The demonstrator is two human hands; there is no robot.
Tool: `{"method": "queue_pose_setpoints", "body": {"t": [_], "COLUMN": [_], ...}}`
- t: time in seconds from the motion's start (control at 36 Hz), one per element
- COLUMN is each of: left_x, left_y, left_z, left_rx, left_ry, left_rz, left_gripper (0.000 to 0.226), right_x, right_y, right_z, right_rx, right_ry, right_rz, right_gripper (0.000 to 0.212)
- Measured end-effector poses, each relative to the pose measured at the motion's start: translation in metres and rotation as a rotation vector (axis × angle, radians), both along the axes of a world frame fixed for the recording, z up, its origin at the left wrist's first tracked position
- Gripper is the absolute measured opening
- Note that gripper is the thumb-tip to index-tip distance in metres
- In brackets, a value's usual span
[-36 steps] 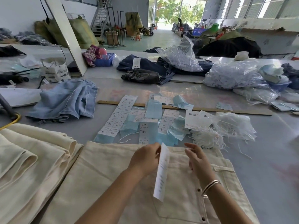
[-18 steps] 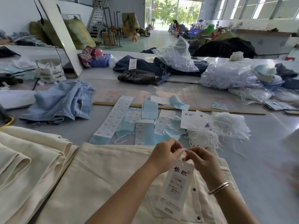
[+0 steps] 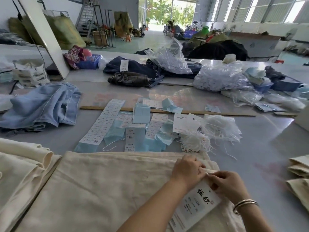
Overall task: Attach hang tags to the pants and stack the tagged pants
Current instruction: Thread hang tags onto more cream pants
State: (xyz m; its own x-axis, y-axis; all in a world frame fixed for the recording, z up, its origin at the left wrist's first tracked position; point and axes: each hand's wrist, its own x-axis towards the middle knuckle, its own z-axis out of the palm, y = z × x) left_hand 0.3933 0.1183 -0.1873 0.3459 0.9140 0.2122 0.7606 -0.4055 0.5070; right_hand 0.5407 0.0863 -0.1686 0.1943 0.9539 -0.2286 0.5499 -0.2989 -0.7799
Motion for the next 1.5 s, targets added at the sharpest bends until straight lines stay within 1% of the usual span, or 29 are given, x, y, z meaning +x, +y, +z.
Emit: {"method": "queue_pose_setpoints", "body": {"t": [0.06,0.11,0.22,0.31,0.42,0.47,0.53,0.58,0.64,0.69,0.78,0.83,0.92,1.0,1.06,1.08,1.14,1.22,1.31,1.36,1.39,1.42,1.44,1.47,1.5], "left_x": [0.006,0.007,0.005,0.003,0.003,0.004,0.004,0.001,-0.003,-0.007,-0.007,-0.006,-0.005,-0.008,-0.015,-0.019,-0.027,-0.034,-0.038,-0.038,-0.039,-0.04,-0.041,-0.042,-0.042], "left_y": [0.001,0.002,0.001,-0.004,-0.016,-0.02,-0.023,-0.023,-0.017,-0.01,-0.006,-0.006,-0.005,-0.003,-0.002,-0.001,-0.001,-0.003,-0.006,-0.007,-0.007,-0.008,-0.008,-0.008,-0.009], "left_z": [-0.001,-0.002,0.0,0.0,-0.009,-0.013,-0.016,-0.015,-0.013,-0.008,-0.004,-0.005,-0.007,-0.003,0.001,0.002,0.005,0.008,0.009,0.007,0.007,0.006,0.006,0.007,0.006], "left_rx": [0.029,0.054,0.049,0.094,0.251,0.247,0.141,-0.025,-0.215,-0.357,-0.371,-0.38,-0.419,-0.525,-0.596,-0.622,-0.655,-0.677,-0.554,-0.442,-0.405,-0.39,-0.386,-0.379,-0.365], "left_ry": [0.04,0.034,-0.12,-0.26,-0.298,-0.373,-0.56,-0.739,-0.829,-0.847,-0.854,-0.904,-0.981,-1.165,-1.293,-1.319,-1.335,-1.296,-1.087,-0.938,-0.873,-0.822,-0.782,-0.748,-0.728], "left_rz": [-0.018,-0.007,0.069,0.118,0.133,0.152,0.171,0.204,0.234,0.207,0.163,0.179,0.239,0.348,0.349,0.334,0.289,0.17,0.094,0.054,0.032,0.013,-0.006,-0.016,-0.019], "left_gripper": [0.026,0.025,0.025,0.021,0.014,0.012,0.011,0.014,0.023,0.025,0.016,0.011,0.007,0.007,0.013,0.016,0.019,0.018,0.01,0.011,0.012,0.011,0.006,0.007,0.013], "right_x": [-0.001,-0.002,-0.006,-0.013,-0.028,-0.036,-0.04,-0.042,-0.044,-0.046,-0.048,-0.047,-0.045,-0.038,-0.034,-0.033,-0.034,-0.034,-0.03,-0.028,-0.028,-0.028,-0.028,-0.029,-0.029], "right_y": [0.0,-0.001,0.0,0.005,0.009,0.008,0.006,0.004,0.002,0.001,0.0,0.0,-0.002,-0.005,-0.007,-0.009,-0.011,-0.013,-0.011,-0.01,-0.01,-0.01,-0.01,-0.011,-0.011], "right_z": [-0.004,-0.009,-0.013,-0.013,-0.017,-0.022,-0.026,-0.028,-0.028,-0.028,-0.028,-0.026,-0.02,-0.007,0.002,0.006,0.013,0.02,0.022,0.022,0.021,0.02,0.02,0.02,0.021], "right_rx": [0.015,0.035,0.094,0.171,0.331,0.42,0.491,0.539,0.562,0.57,0.596,0.595,0.549,0.468,0.435,0.424,0.392,0.282,0.193,0.166,0.162,0.166,0.173,0.183,0.195], "right_ry": [-0.052,-0.09,-0.22,-0.288,-0.262,-0.227,-0.183,-0.139,-0.082,-0.042,-0.036,-0.04,-0.039,-0.088,-0.089,-0.067,0.032,0.357,0.692,0.877,0.917,0.91,0.872,0.825,0.788], "right_rz": [-0.004,-0.015,-0.013,-0.054,-0.166,-0.221,-0.267,-0.275,-0.263,-0.245,-0.232,-0.214,-0.13,-0.04,-0.007,0.003,0.024,0.054,0.029,0.022,0.033,0.055,0.082,0.099,0.101], "right_gripper": [0.023,0.025,0.024,0.016,0.009,0.008,0.007,0.008,0.01,0.009,0.009,0.009,0.008,0.013,0.024,0.026,0.025,0.024,0.03,0.039,0.043,0.045,0.043,0.039,0.036]}}
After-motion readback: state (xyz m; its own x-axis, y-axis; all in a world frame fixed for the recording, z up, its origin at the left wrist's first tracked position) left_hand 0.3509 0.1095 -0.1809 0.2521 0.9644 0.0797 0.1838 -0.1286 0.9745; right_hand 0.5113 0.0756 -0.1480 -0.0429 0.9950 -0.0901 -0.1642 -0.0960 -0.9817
